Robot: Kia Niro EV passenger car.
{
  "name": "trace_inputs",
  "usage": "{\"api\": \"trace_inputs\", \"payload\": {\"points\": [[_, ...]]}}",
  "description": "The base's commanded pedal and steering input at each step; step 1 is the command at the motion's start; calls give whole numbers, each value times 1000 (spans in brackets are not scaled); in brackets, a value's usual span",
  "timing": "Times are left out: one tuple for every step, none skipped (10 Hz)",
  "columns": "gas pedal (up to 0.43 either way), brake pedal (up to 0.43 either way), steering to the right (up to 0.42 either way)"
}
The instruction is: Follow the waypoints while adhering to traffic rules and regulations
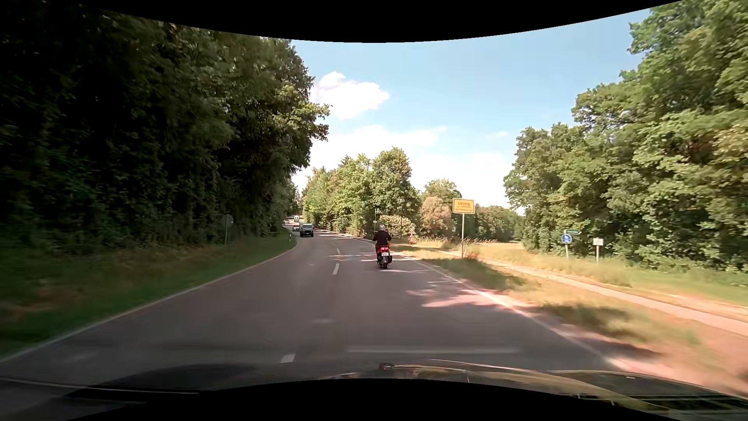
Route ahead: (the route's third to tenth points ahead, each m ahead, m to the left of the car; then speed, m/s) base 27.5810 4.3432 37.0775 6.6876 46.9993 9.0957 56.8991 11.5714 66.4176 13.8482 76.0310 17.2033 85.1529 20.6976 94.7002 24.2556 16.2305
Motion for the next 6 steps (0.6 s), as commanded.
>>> {"api": "trace_inputs", "payload": {"points": [[59,12,-29],[59,6,-32],[59,6,-34],[59,12,-34],[59,12,-35],[59,12,-36]]}}
